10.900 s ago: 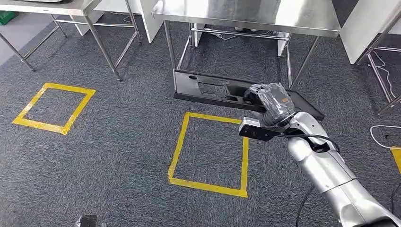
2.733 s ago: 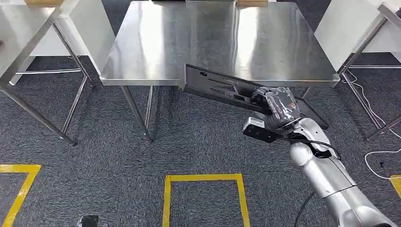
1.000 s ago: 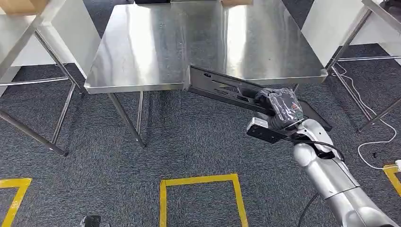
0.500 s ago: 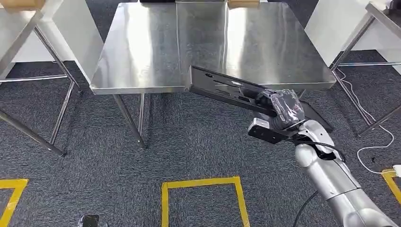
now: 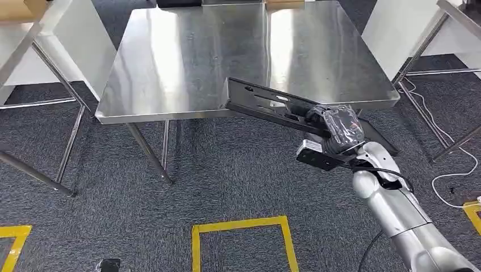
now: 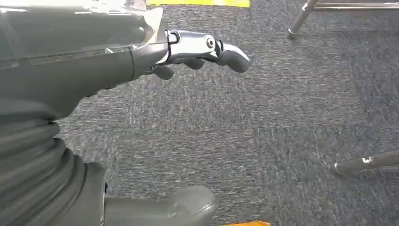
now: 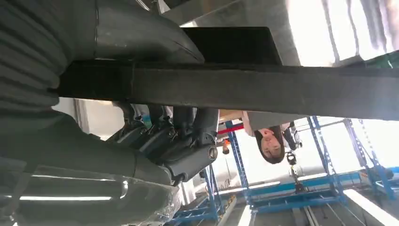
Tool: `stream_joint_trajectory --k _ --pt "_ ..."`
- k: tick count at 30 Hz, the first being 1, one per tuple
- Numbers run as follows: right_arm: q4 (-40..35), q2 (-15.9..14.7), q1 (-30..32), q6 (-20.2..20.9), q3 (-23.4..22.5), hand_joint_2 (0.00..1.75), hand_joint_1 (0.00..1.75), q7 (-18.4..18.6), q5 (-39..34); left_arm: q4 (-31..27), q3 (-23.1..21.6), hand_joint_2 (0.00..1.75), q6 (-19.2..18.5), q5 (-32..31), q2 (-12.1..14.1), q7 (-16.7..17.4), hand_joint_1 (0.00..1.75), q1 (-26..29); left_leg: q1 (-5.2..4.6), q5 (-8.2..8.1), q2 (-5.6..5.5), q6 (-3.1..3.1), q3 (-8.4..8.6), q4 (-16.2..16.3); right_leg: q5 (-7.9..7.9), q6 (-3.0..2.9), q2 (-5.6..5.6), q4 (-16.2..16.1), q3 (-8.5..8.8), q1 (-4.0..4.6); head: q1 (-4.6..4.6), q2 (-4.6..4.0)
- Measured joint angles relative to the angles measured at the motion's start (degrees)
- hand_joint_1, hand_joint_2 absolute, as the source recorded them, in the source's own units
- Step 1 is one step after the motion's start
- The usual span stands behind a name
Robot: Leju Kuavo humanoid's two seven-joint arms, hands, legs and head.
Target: Take the parts from the cabinet and place them on the table.
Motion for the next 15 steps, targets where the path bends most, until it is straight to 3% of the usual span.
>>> stream_joint_trajectory --k 2,3,4,7,8,9,10,12,13,14,15 --pt "0.0 0.13 -0.05 0.0 0.0 1.75 1.47 0.0 -0.02 0.0 0.0 1.75 0.0 0.04 0.02 0.0 0.0 0.01 0.28 5.66 -0.01 0.08 3.8 -9.93 -0.96 0.66 0.08 0.0 1.3 -0.14 -0.02 0.0" --pt "0.0 0.13 -0.19 0.0 0.02 1.75 1.47 0.02 -0.07 0.07 0.0 1.75 0.0 0.09 0.0 -0.02 0.0 0.0 -0.2 4.59 -0.14 0.05 4.8 -10.57 -1.27 1.13 0.17 0.12 1.18 0.6 0.04 0.0" --pt "0.0 0.13 -0.36 0.0 0.02 1.75 1.47 0.02 -0.07 0.04 0.02 1.75 0.04 0.09 0.02 -0.07 0.0 -0.08 -0.25 3.77 -0.11 0.66 5.42 -11.31 -1.41 1.45 0.23 0.19 1.1 0.51 0.03 0.0" --pt "-0.02 0.24 -0.37 0.0 0.07 1.75 1.47 0.02 -0.09 0.05 0.02 1.75 0.13 0.28 0.0 -0.24 0.0 0.07 -0.64 3.61 -0.15 1.92 5.68 -11.64 -1.66 2.47 0.19 -0.41 1.44 0.89 0.13 0.0" --pt "-0.07 0.24 -0.34 -0.02 0.04 1.75 1.47 0.07 -0.07 0.04 0.02 1.75 0.13 0.31 0.02 -0.28 0.0 0.09 -0.29 3.76 -0.17 2.35 6.19 -12.12 -1.99 2.6 -0.06 0.02 0.63 0.63 0.13 0.0" --pt "-0.07 0.28 -0.35 -0.02 0.05 1.75 1.47 0.07 -0.07 0.04 0.04 1.75 0.2 0.37 -0.02 -0.39 0.0 0.1 -0.57 3.64 -0.29 2.52 6.45 -12.2 -2.21 2.64 -0.24 0.95 0.59 0.34 0.13 0.0" --pt "-0.07 0.37 -0.46 -0.02 0.05 1.75 1.47 0.07 -0.09 0.04 0.04 1.75 0.24 0.5 -0.09 -0.44 0.0 0.1 -0.56 3.44 -0.29 2.96 6.72 -12.31 -3.06 2.43 -0.29 3.06 -0.42 0.48 0.24 0.0" --pt "0.0 0.72 -0.48 0.11 0.3 1.75 1.47 0.07 0.17 0.07 0.07 1.75 0.52 1.07 0.04 -0.5 0.0 0.13 -0.61 2.91 -0.21 3.7 7.32 -12.31 -6.3 1.94 -0.26 13.22 -6.23 0.35 0.29 0.0" --pt "0.22 0.9 -0.47 0.17 0.57 1.75 1.47 0.07 0.24 0.07 0.09 1.75 0.59 1.16 0.04 -0.55 0.0 0.15 -0.69 2.59 -0.24 3.79 7.57 -12.28 -7.21 2.07 -0.26 17.62 -9.09 0.47 0.35 0.0" --pt "0.42 1.14 -0.48 0.33 0.77 1.75 1.47 0.07 0.26 0.09 0.11 1.75 0.59 1.31 0.0 -0.61 0.0 0.21 -0.8 2.31 -0.3 3.81 7.89 -12.26 -6.99 2.37 -0.27 19.46 -10.79 0.42 0.33 0.0" --pt "0.68 1.55 -0.48 0.46 1.03 1.75 1.47 0.07 0.28 0.11 0.13 1.75 0.61 1.4 -0.04 -0.76 0.0 0.26 -0.83 1.9 -0.4 3.74 8.39 -12.26 -5.43 2.77 -0.28 18.06 -10.92 0.41 0.29 0.0"
